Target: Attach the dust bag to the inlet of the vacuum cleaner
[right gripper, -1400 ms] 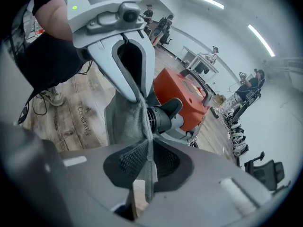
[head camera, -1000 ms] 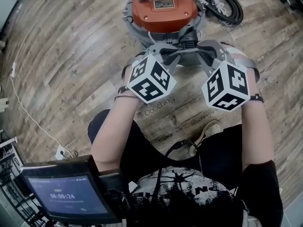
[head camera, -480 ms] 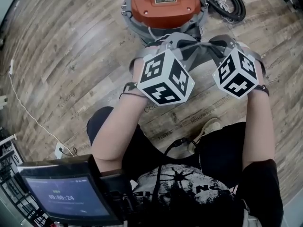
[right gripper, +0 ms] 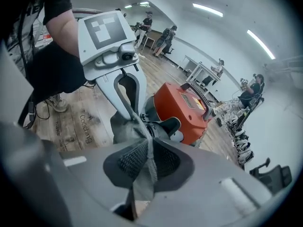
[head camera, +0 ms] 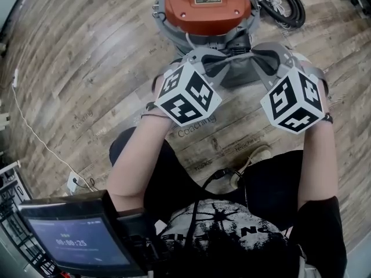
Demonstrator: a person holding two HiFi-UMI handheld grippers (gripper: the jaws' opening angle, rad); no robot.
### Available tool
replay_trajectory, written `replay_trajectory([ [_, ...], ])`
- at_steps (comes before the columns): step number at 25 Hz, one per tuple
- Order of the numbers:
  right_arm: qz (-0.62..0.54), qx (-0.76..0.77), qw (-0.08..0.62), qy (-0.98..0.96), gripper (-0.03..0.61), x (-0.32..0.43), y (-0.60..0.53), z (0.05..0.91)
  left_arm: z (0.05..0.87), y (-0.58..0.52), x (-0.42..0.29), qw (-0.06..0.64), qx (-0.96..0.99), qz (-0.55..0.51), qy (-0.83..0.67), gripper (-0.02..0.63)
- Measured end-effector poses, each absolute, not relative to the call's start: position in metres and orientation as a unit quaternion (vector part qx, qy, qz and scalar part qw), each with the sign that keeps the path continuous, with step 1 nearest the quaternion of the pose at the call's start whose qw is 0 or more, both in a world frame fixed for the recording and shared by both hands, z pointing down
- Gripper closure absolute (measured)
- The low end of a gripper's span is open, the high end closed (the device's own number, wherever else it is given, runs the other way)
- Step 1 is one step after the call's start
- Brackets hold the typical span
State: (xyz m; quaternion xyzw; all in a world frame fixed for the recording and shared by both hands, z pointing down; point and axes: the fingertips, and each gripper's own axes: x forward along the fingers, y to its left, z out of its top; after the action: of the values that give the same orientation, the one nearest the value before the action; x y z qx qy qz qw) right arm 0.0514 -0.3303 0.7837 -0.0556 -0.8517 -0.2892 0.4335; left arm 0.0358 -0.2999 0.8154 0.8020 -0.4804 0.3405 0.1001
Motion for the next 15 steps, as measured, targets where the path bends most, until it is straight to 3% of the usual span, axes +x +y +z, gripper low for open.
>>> replay_trajectory([
  [15,-0.271,-0.037,0.44,-0.855,0.532,0.058,-0.339,0.787,0.79,-0.306,0.037,0.077,0.808,0.312,-0.494,0.576],
])
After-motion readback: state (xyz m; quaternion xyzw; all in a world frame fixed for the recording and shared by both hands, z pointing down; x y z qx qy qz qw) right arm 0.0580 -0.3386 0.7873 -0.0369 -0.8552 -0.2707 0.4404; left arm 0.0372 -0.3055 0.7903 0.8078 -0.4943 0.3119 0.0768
